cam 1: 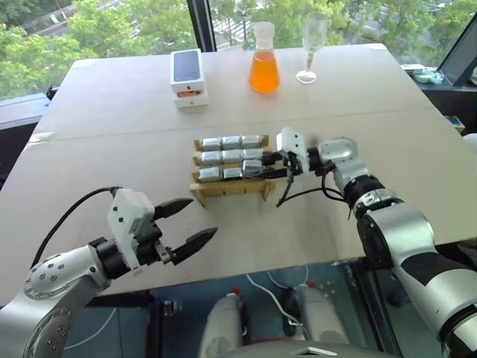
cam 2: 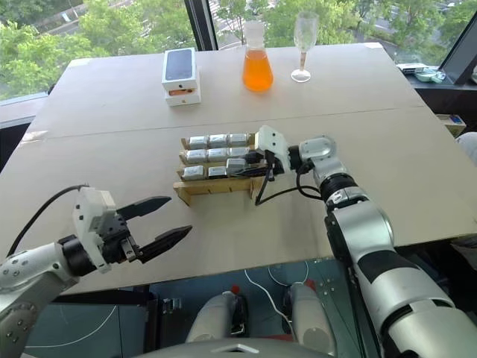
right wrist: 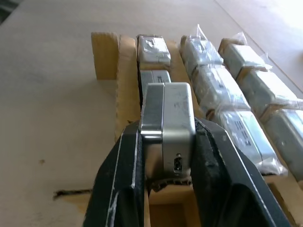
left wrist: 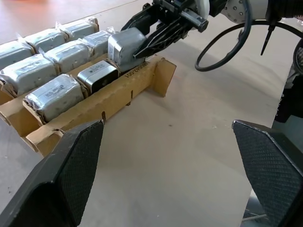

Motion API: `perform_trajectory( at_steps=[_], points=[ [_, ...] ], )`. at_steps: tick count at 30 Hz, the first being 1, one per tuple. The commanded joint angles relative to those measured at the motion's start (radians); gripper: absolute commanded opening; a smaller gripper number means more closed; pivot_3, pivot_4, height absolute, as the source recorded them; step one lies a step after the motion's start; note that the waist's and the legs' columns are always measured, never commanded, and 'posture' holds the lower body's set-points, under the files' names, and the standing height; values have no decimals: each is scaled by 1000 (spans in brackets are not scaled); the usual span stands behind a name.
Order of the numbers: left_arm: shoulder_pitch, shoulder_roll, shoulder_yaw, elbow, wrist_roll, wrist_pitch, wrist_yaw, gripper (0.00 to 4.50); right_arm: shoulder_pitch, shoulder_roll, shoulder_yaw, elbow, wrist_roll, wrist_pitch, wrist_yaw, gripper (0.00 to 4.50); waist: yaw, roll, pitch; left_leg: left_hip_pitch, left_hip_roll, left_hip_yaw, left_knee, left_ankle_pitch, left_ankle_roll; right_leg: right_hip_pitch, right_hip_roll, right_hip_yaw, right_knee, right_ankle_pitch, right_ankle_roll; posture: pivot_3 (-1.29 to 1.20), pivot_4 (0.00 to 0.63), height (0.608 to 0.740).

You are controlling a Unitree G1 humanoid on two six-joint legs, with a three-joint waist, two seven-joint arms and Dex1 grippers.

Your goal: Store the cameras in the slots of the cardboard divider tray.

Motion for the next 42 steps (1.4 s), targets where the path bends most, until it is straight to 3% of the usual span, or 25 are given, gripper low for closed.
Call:
perform_trajectory(
  at_steps=[1, 2, 5, 13, 17, 20, 27, 32, 42],
  points=[
    [4, 5, 33, -36, -9, -22, -5, 4498, -12, 4, -1, 4, -15, 10, 11, 2628, 0, 0, 0, 0, 0, 0, 0, 0, 0, 0, 0, 0, 0, 0, 0, 0, 150, 740],
    [4, 4, 31, -36, -9, -22, -4, 4498, -11, 2, 0, 3, -24, -1, -1, 3219, 0, 0, 0, 0, 0, 0, 0, 0, 0, 0, 0, 0, 0, 0, 0, 0, 150, 740],
    [3, 2, 26, -32, -5, -28, -6, 4498, -18, 0, -18, 6, -15, 21, 13, 4448, 0, 0, 0, 0, 0, 0, 0, 0, 0, 0, 0, 0, 0, 0, 0, 0, 150, 740],
    [9, -7, 11, -29, -1, -40, -12, 4498, -43, -22, -136, -29, 98, 58, 63, 4448, 1, 0, 0, -1, 0, 0, 0, 0, 0, 0, 0, 0, 0, 0, 0, 0, 150, 740],
    [38, -58, 5, -22, 24, -73, 11, 4498, 19, -69, -195, -120, 191, 93, 188, 4448, 3, 0, 0, -1, 0, 0, 0, 0, 0, 0, 0, 0, -1, 0, 0, 0, 150, 740],
    [66, -94, -38, 8, 99, -115, 27, 4498, 117, -116, -224, -256, 253, 150, 195, 4448, 6, 0, 0, -1, 0, 0, 0, 0, 0, 0, 0, -1, -2, 0, 0, 0, 150, 740],
    [35, -199, -149, 176, 308, -300, 74, 4498, 528, -280, -266, -637, 277, 263, -9, 4448, 35, 1, -1, -1, -1, -1, 0, -1, 1, 2, -1, -2, -2, 0, 0, 0, 150, 740],
    [17, -220, -180, 283, 373, -395, 57, 4498, 775, -306, -273, -888, 295, 349, -161, 4448, 23, 2, -1, 0, 0, 1, 0, -3, 5, 1, 0, -1, -2, 0, 1, 0, 150, 740],
    [-52, -184, -186, 430, 414, -497, -11, 4498, 1048, -305, -302, -1220, 335, 451, -407, 4448, 40, 1, -2, 1, 1, -1, 0, -3, 6, 1, 3, -2, -1, -2, 4, 0, 150, 740]
  ],
)
